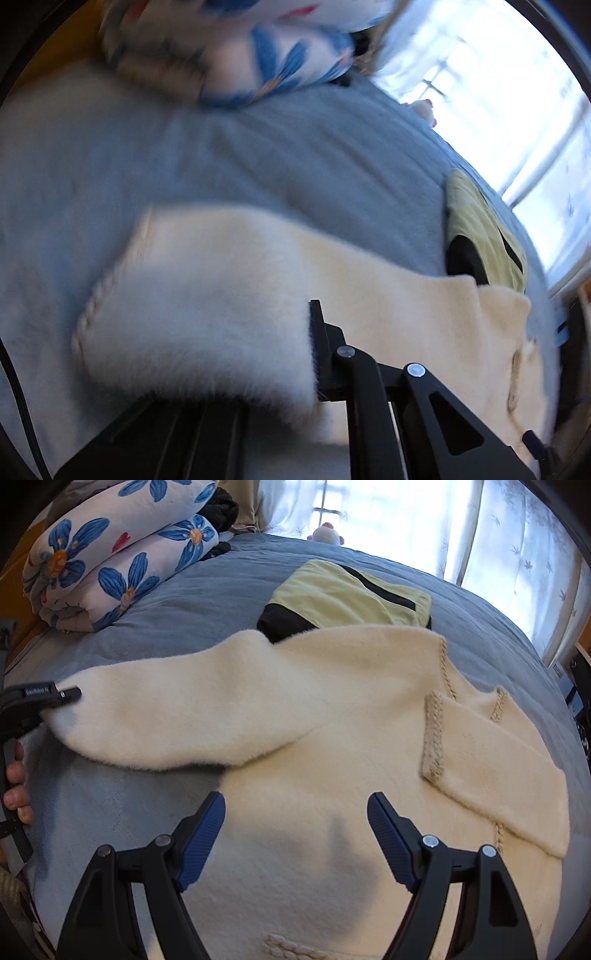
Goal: Fold large clothes
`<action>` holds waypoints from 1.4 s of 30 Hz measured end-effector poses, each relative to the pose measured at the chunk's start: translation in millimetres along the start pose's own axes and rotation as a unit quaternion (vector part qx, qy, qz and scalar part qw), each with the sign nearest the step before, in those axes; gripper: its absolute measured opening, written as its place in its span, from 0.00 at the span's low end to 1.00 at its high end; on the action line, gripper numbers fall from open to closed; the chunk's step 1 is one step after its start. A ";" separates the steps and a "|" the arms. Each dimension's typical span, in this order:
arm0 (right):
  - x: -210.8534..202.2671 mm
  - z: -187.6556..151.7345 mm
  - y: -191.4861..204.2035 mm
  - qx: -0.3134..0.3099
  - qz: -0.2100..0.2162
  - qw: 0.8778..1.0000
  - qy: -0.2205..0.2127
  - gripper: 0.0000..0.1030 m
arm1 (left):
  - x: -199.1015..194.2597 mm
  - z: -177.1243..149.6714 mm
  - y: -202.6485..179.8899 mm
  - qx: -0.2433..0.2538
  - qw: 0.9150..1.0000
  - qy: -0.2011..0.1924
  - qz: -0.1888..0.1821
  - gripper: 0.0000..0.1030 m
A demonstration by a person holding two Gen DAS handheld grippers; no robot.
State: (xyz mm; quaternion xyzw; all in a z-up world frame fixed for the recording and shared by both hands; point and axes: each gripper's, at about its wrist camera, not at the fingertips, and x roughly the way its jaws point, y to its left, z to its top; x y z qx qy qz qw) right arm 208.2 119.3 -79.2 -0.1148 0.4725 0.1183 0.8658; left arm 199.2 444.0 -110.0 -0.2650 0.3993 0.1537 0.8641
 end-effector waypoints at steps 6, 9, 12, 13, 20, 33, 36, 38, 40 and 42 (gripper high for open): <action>-13.2 -16.7 -52.2 0.059 -0.003 0.998 -0.002 0.77 | -56.3 -8.8 -119.4 0.107 0.990 -0.043 -0.081 0.07; -26.2 -29.3 -97.8 0.111 -0.015 0.994 -0.011 0.77 | -65.4 -37.9 -196.7 0.168 0.977 -0.024 -0.128 0.07; -36.9 -43.1 -138.8 0.155 -0.031 0.987 -0.016 0.77 | -51.2 -80.9 -257.8 0.219 0.965 0.013 -0.147 0.07; -40.1 -49.5 -154.2 0.169 -0.039 0.985 -0.016 0.77 | -42.5 -94.9 -272.8 0.231 0.961 0.028 -0.146 0.07; -44.7 -105.6 -241.1 0.251 -0.076 0.965 0.024 0.77 | 23.0 -197.2 -324.9 0.300 0.934 0.160 -0.109 0.44; -59.1 -118.9 -234.4 0.237 -0.029 0.971 0.006 0.77 | -39.7 -196.7 -285.1 0.273 0.944 0.154 -0.107 0.71; -64.9 -112.1 -218.2 0.209 -0.017 0.978 -0.004 0.77 | -55.8 -192.7 -260.7 0.246 0.953 0.144 -0.102 0.71; -68.0 -106.9 -204.1 0.183 -0.005 0.983 -0.011 0.77 | -63.4 -188.5 -242.2 0.228 0.959 0.139 -0.097 0.71; -69.5 -102.4 -191.5 0.162 -0.001 0.987 -0.016 0.77 | -64.8 -183.6 -225.7 0.213 0.964 0.135 -0.089 0.71; -68.6 -96.8 -180.3 0.143 0.006 0.990 -0.018 0.77 | -67.4 -178.8 -207.8 0.195 0.969 0.131 -0.079 0.71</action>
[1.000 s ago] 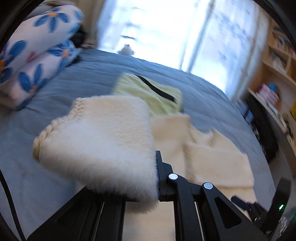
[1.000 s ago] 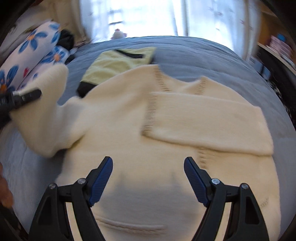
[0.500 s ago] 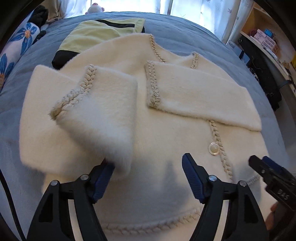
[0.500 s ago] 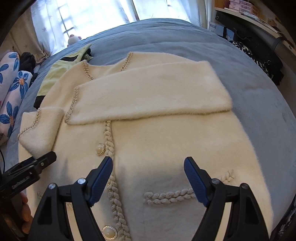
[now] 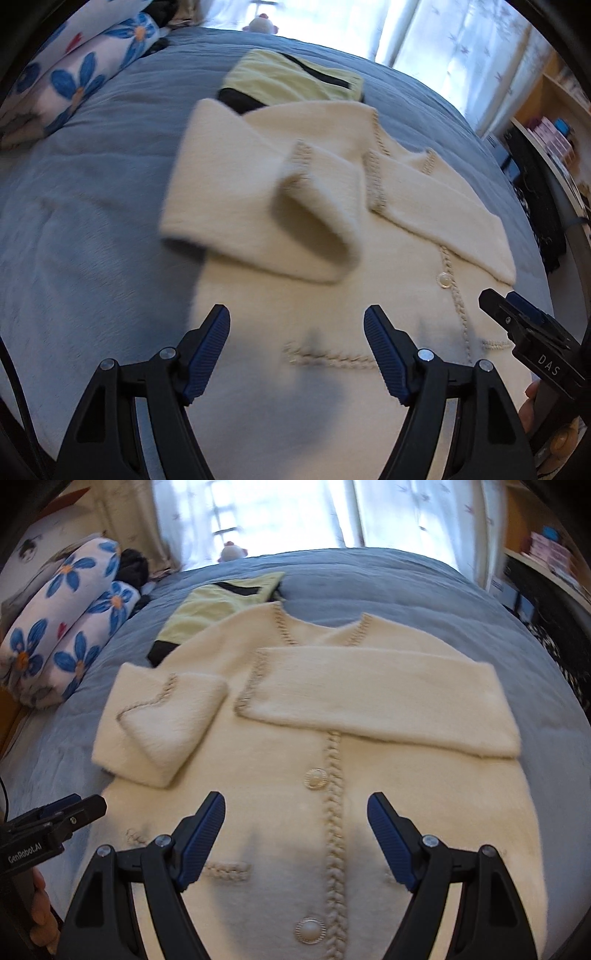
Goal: Fold large clothes
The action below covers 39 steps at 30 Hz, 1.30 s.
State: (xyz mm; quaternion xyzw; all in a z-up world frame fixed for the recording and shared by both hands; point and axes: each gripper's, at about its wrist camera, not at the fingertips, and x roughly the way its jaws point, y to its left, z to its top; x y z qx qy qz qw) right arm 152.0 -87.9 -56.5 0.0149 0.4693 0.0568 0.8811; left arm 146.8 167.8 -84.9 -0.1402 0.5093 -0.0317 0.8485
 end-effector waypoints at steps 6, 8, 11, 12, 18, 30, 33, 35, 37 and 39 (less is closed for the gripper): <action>14.9 9.7 47.8 -0.064 0.017 0.998 0.005 0.77 | -4.0 -5.3 39.5 -0.045 0.999 -0.005 0.016 0.71; 22.9 15.3 68.7 -0.091 0.021 0.996 0.007 0.77 | -2.6 -6.3 47.1 -0.054 0.998 -0.002 0.017 0.71; 35.6 20.3 97.5 -0.128 0.026 0.991 0.009 0.77 | -0.7 -7.8 56.5 -0.064 0.998 0.001 0.014 0.71; 40.2 21.7 105.3 -0.138 0.028 0.990 0.011 0.77 | 0.7 -7.9 58.9 -0.066 0.998 0.002 0.013 0.71; 85.7 35.5 140.1 -0.178 0.000 0.984 0.027 0.73 | 7.8 -8.5 67.3 -0.071 0.997 0.010 0.010 0.71; 18.8 118.8 48.6 -0.047 0.043 0.996 -0.070 0.07 | 11.4 -8.7 59.1 -0.059 0.998 0.010 0.009 0.71; 15.4 115.9 -4.9 0.004 0.011 0.997 -0.071 0.10 | 14.8 -9.4 50.1 -0.052 0.999 0.012 0.004 0.71; 35.6 100.1 -45.0 0.023 -0.016 1.000 -0.008 0.25 | 18.1 -9.7 43.0 -0.043 0.999 0.018 0.004 0.71; 52.0 78.9 -73.5 0.039 -0.036 0.998 0.046 0.34 | 22.5 -9.1 34.2 -0.030 0.999 0.023 0.004 0.71; 58.3 58.3 -98.1 0.050 -0.040 0.995 0.070 0.34 | 25.3 -6.3 26.9 -0.017 1.000 0.026 0.006 0.71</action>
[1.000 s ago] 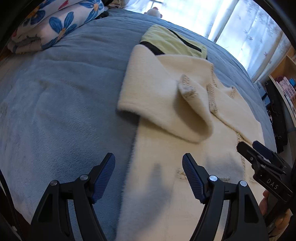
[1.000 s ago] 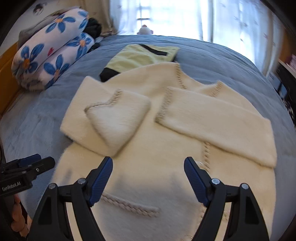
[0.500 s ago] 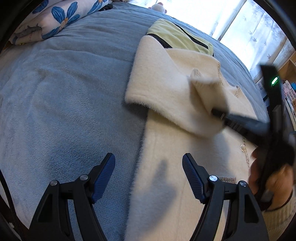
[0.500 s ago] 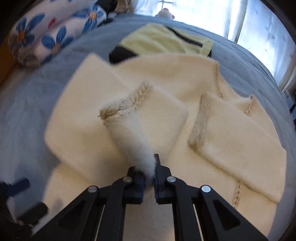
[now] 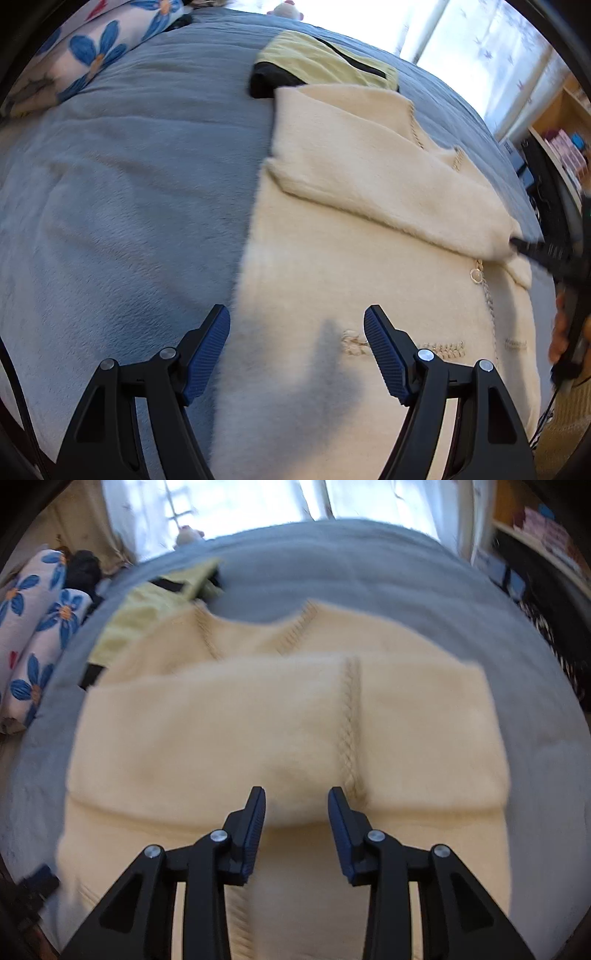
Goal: Fold large clothes
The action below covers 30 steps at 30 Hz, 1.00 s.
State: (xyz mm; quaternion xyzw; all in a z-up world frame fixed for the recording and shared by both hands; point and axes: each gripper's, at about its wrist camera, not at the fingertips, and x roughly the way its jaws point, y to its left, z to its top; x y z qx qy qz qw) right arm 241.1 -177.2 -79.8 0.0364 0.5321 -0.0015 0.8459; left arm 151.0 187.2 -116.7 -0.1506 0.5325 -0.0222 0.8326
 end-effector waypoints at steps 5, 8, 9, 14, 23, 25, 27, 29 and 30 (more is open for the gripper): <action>6.4 -13.9 -59.4 0.058 0.030 0.998 0.025 0.34 | 11.0 27.9 -11.9 0.029 1.000 0.000 0.009 0.71; 7.0 -3.0 -77.5 0.080 0.059 0.995 0.020 0.34 | 19.4 52.9 -16.7 0.054 0.998 -0.011 0.032 0.71; 8.9 2.0 -79.9 0.084 0.065 0.994 0.017 0.34 | 25.3 67.2 -18.3 0.066 0.997 -0.019 0.042 0.71; 30.7 43.6 -80.0 0.089 0.101 0.991 0.017 0.35 | 51.6 121.4 -12.5 0.065 0.997 -0.022 0.046 0.71; 85.7 81.8 -63.7 0.077 0.121 0.989 0.029 0.35 | 110.3 171.2 9.4 0.024 0.999 0.013 0.034 0.71; 86.8 82.1 -60.2 0.068 0.124 0.990 0.018 0.35 | 122.5 172.4 10.9 0.021 0.999 0.028 0.024 0.71; 87.6 82.7 -54.1 0.049 0.121 0.991 0.012 0.26 | 127.8 173.4 10.7 0.017 0.999 0.026 0.013 0.65; 84.8 84.3 -46.4 0.024 0.106 0.994 0.003 0.15 | 126.7 175.4 7.4 0.013 1.000 0.017 -0.015 0.18; 82.2 85.6 -44.3 0.019 0.100 0.995 -0.005 0.14 | 123.4 177.3 3.4 0.012 1.000 0.005 -0.001 0.17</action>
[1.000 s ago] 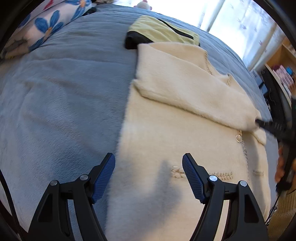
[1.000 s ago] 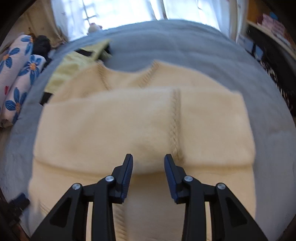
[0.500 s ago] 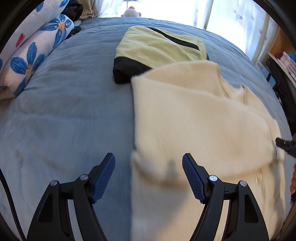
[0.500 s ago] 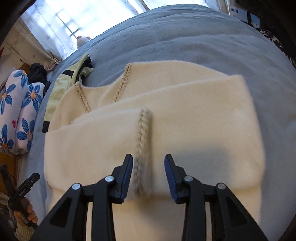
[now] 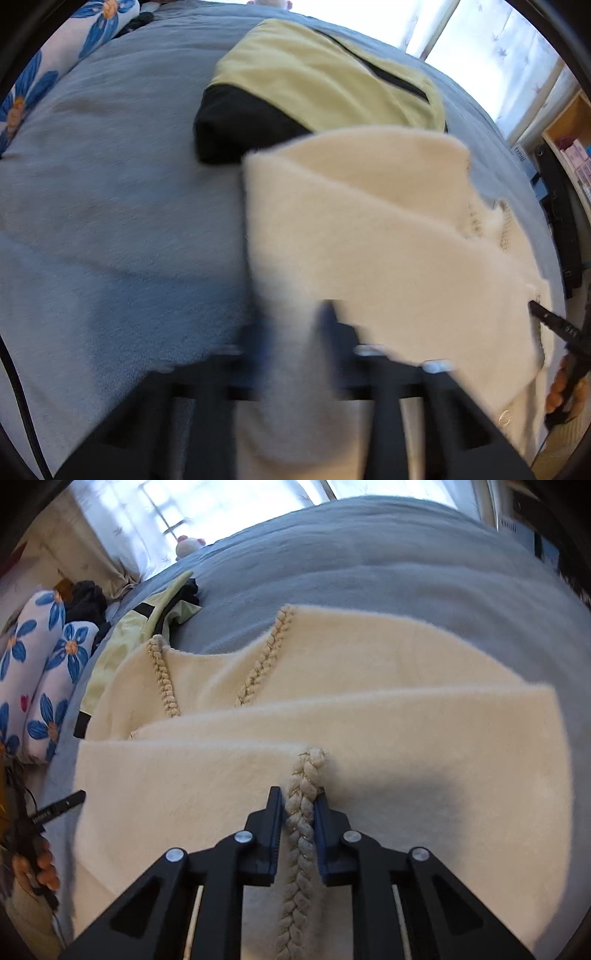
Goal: Fold large clothes
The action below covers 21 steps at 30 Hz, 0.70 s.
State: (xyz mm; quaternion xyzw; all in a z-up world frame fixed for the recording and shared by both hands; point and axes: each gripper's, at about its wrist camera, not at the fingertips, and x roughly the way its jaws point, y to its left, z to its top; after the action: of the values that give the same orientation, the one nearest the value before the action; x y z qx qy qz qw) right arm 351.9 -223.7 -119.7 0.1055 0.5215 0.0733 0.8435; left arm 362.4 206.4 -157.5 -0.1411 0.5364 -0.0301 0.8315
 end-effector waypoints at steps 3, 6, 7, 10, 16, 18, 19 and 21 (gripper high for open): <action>-18.9 5.5 12.3 -0.026 -0.009 0.998 -0.052 0.14 | -7.0 -1.2 -10.3 0.018 0.999 -0.035 0.025 0.12; -29.7 14.6 17.9 -0.022 -0.009 0.994 -0.104 0.14 | -10.5 -4.2 -16.9 0.023 0.997 -0.062 0.040 0.11; -26.7 17.9 19.7 -0.021 -0.018 0.993 -0.112 0.14 | -10.8 -4.0 -15.4 0.015 0.996 -0.072 0.042 0.11; 0.2 23.2 24.8 -0.033 -0.056 0.994 -0.093 0.14 | -3.5 -5.5 -10.5 -0.005 0.995 -0.080 0.056 0.11; 4.8 22.4 9.1 0.022 -0.060 0.996 -0.056 0.21 | -5.6 -4.0 -4.4 -0.009 0.996 -0.069 0.058 0.18; -8.7 17.8 2.1 0.041 -0.054 0.995 -0.069 0.21 | -16.2 -4.2 -2.1 -0.012 0.995 -0.069 0.070 0.22; -18.7 13.8 -0.8 0.044 -0.051 0.995 -0.079 0.21 | -24.0 -3.9 -2.8 -0.011 0.994 -0.075 0.078 0.22; -29.0 5.2 -1.2 0.045 -0.052 0.994 -0.087 0.22 | -38.9 -6.1 -8.8 -0.003 0.993 -0.088 0.084 0.25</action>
State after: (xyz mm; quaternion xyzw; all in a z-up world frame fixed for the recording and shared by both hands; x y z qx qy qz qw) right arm 343.7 -232.2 -92.7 0.1220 0.4534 -0.0038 0.8829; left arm 341.3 204.5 -123.1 -0.1004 0.4713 0.0538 0.8746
